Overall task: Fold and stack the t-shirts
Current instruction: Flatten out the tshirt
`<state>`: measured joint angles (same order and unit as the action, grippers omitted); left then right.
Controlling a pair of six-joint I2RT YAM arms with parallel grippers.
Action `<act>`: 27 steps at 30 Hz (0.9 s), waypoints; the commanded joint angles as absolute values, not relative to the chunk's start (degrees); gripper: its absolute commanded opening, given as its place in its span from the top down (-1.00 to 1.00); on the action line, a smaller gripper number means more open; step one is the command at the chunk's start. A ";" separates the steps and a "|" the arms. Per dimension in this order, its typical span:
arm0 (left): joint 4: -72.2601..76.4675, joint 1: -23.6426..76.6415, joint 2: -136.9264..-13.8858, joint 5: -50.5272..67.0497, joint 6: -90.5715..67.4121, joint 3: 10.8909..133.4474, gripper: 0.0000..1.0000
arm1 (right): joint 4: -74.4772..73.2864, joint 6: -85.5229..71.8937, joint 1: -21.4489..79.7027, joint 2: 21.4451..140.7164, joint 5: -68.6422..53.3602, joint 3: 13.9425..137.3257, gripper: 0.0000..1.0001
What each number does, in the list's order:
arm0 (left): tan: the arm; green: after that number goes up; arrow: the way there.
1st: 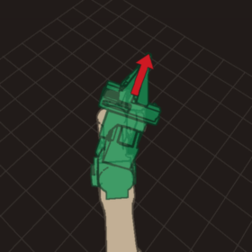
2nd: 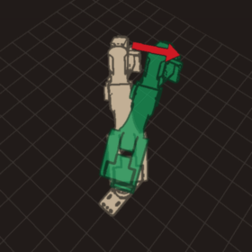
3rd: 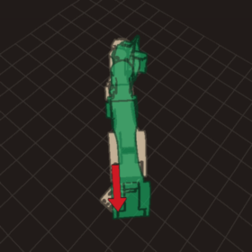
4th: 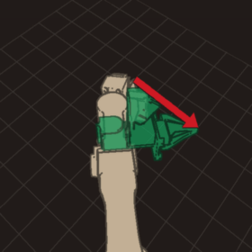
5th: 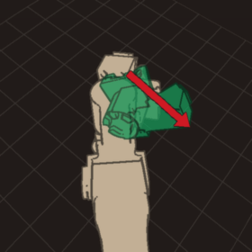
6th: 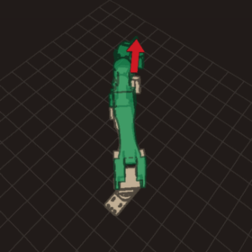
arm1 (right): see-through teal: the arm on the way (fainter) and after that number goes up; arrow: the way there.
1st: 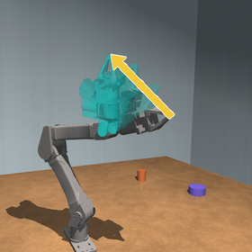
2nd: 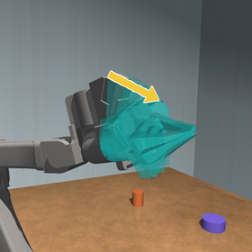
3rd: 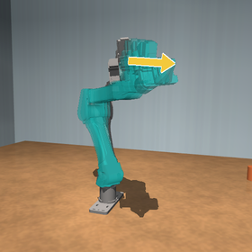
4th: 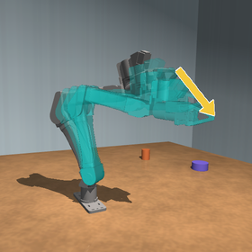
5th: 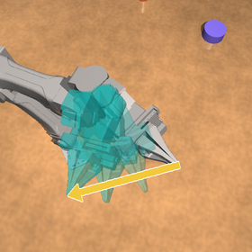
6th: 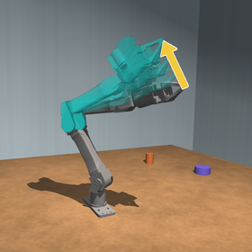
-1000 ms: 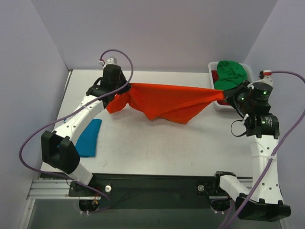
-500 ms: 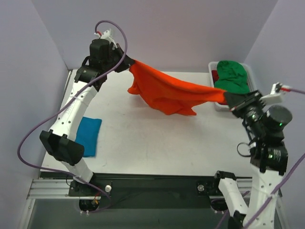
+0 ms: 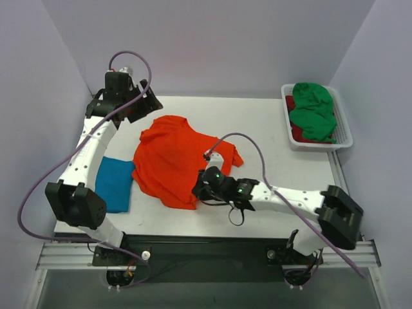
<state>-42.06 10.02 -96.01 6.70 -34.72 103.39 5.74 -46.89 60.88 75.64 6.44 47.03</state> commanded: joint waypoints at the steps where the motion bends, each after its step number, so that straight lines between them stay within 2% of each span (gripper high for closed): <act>1: -40.97 10.19 -85.98 5.36 -32.78 93.39 -0.67 | 16.43 -47.20 61.00 85.23 7.04 52.53 0.88; 2: -40.00 10.54 -82.04 5.27 -32.78 89.86 -0.67 | 16.52 -47.37 61.08 89.00 5.55 53.43 0.72; 3: -38.86 10.98 -80.00 4.32 -32.96 86.87 -0.67 | 16.61 -47.37 61.08 90.16 3.45 54.05 0.31; 6: -35.35 11.60 -72.61 3.51 -34.80 73.77 -0.66 | 15.65 -46.24 60.82 89.31 3.07 53.97 -0.16; 9: -32.88 14.05 -67.34 2.64 -36.38 62.26 -0.58 | 11.00 -43.86 58.54 82.29 6.84 51.34 -0.38; 14: -31.03 23.97 -63.81 -3.24 -38.14 51.17 -0.39 | 3.70 -43.77 43.36 67.27 2.75 42.39 -0.43; 15: -30.33 27.21 -63.81 -4.03 -38.23 48.80 -0.39 | 2.04 -43.25 36.63 66.11 1.42 41.75 -0.47; 18: -29.19 31.19 -64.34 -5.54 -38.67 45.89 -0.34 | -2.87 -40.18 26.59 64.25 -3.16 41.92 -0.46; 21: -27.96 35.50 -63.90 -5.45 -38.24 42.99 -0.32 | -3.86 -38.06 21.03 63.90 -5.71 41.66 -0.46; 27: -22.50 41.13 -63.28 -1.85 -34.72 39.90 -0.29 | -3.60 -36.91 17.67 66.53 -8.79 42.27 -0.45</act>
